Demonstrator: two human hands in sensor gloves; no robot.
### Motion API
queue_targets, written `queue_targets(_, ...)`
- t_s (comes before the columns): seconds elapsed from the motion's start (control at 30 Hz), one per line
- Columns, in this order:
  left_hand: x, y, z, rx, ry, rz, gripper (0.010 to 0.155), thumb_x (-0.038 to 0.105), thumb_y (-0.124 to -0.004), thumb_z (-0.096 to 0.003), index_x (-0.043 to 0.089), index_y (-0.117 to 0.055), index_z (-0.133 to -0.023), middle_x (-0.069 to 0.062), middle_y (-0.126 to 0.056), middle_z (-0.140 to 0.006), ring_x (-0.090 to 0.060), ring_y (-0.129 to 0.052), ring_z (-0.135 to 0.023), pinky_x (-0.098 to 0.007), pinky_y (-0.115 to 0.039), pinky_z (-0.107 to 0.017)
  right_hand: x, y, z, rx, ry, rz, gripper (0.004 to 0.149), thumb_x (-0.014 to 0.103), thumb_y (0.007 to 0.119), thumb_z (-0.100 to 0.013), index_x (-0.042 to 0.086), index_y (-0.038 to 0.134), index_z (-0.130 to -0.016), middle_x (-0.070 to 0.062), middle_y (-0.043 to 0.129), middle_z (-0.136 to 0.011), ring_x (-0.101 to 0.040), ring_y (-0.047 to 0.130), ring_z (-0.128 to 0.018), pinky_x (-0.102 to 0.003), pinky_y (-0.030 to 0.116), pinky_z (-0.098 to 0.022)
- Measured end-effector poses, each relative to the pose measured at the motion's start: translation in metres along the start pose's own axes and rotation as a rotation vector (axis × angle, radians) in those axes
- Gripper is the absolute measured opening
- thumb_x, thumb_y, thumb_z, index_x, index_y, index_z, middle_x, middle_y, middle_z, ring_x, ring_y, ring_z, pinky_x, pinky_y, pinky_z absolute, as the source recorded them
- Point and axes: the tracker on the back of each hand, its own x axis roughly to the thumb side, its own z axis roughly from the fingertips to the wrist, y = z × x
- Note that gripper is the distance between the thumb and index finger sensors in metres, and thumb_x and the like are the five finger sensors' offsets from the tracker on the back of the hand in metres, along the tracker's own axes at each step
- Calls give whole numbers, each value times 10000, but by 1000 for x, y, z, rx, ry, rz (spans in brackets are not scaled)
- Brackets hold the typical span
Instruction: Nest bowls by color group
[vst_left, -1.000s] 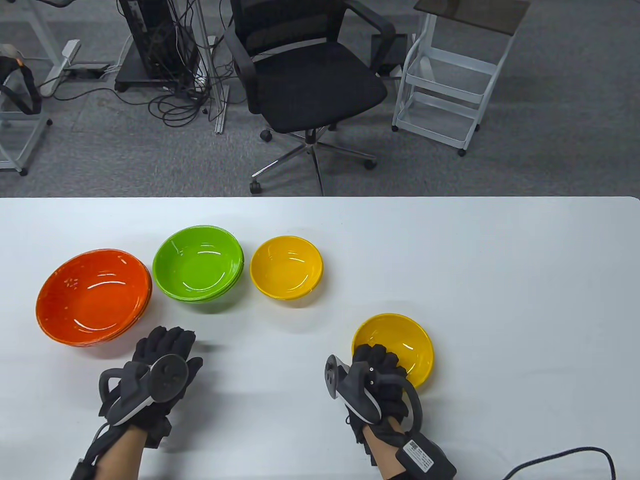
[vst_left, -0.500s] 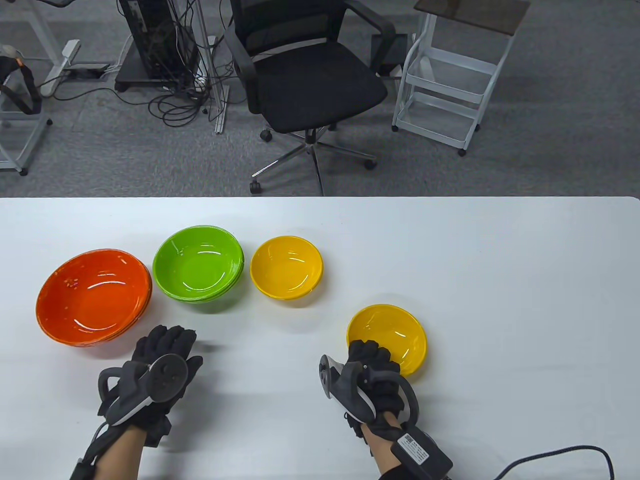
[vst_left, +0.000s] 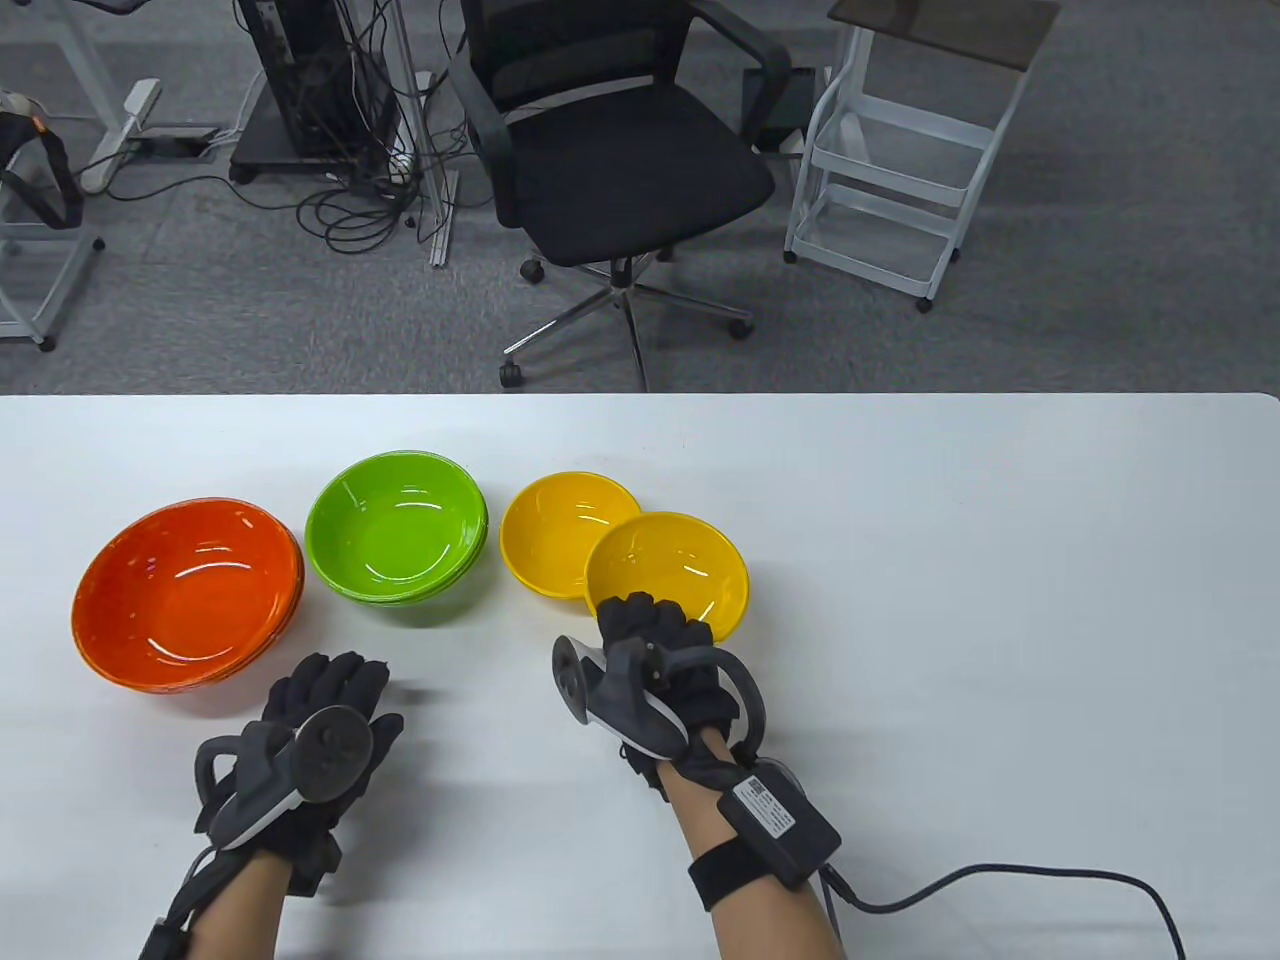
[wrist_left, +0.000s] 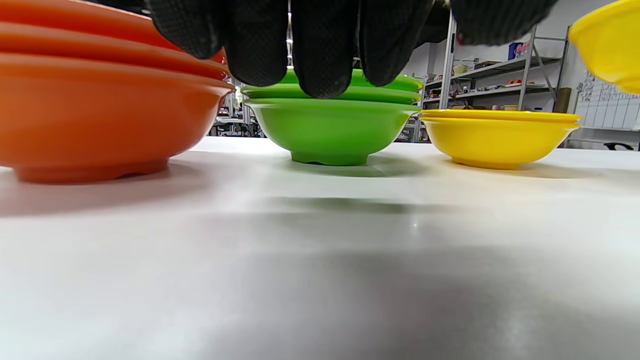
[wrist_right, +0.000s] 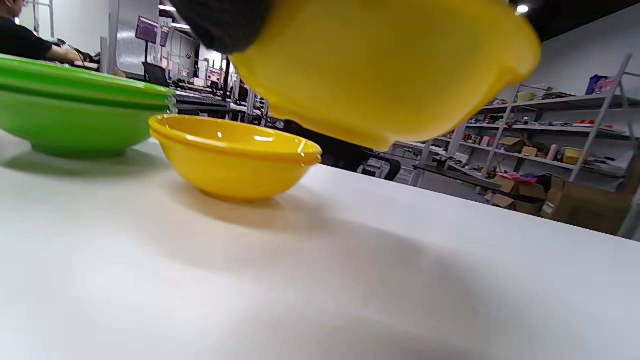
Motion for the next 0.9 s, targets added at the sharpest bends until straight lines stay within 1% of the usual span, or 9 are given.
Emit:
queue_targets(0.1,1,-2,-1,-11,-4,-5,620,519,-643,-493,255,-647,-1054,-129,-717,-1128,-454,-709,-1057,-599,-619,-768,6,-3,-19,-32,-13,23,481,349,645,-558,260,569,-1025,27,667,-1091,-217,798,-995,-467,727,-731)
queue_targets(0.17,3,-5,-2,-27,-7,-26,623,519,-643,-493,255,-643,-1057,-128,-714,-1131,-452,-703,-1061,-598,-616,-771,11,-1,-31,-31,-12,26,481,352,643,-558,268,565,-1025,35,665,-1093,-210,793,-1000,-467,720,-738)
queue_targets(0.27,4,-9,-4,-43,-8,-57,624,521,-642,-493,258,-640,-1059,-124,-709,-1135,-451,-700,-1064,-596,-614,-774,20,5,-50,17,-13,16,476,357,637,-561,284,564,-1026,49,654,-1101,-199,781,-1015,-468,701,-759)
queue_targets(0.4,4,-10,-4,-52,-5,-46,621,519,-642,-495,261,-638,-1060,-122,-709,-1136,-450,-699,-1066,-596,-611,-778,30,18,-69,60,-2,12,476,365,629,-566,297,550,-1031,65,645,-1108,-188,768,-1028,-467,684,-775)
queue_targets(0.57,8,-13,-6,-66,-7,-55,610,500,-651,-499,262,-635,-1060,-121,-698,-1142,-447,-700,-1067,-594,-611,-781,48,36,-80,93,-3,-6,471,373,619,-572,312,544,-1033,77,635,-1116,-182,749,-1046,-469,656,-797)
queue_targets(0.67,10,-14,-6,-75,-14,-76,613,499,-652,-499,263,-627,-1064,-122,-686,-1148,-443,-700,-1069,-591,-611,-783,55,40,-83,116,-8,4,471,379,611,-575,315,537,-1036,83,632,-1120,-181,743,-1051,-471,647,-804)
queue_targets(0.8,9,-14,-7,-70,-11,-69,609,492,-654,-499,261,-628,-1062,-125,-685,-1148,-444,-702,-1067,-592,-612,-781,58,49,-89,185,-5,-40,474,403,574,-579,316,534,-1044,81,623,-1133,-202,710,-1075,-487,601,-825)
queue_targets(0.87,9,-14,-7,-71,-6,-76,594,477,-658,-503,263,-637,-1057,-122,-687,-1148,-442,-703,-1068,-592,-612,-783,61,56,-93,259,-17,-59,501,424,539,-576,310,508,-1063,64,569,-1165,-221,658,-1106,-503,551,-847)
queue_targets(0.9,9,-14,-7,-72,-3,-81,594,476,-659,-503,263,-637,-1057,-122,-688,-1147,-440,-702,-1070,-591,-612,-784,61,58,-94,278,-10,-71,523,440,520,-572,300,494,-1076,51,544,-1180,-238,632,-1118,-510,524,-855)
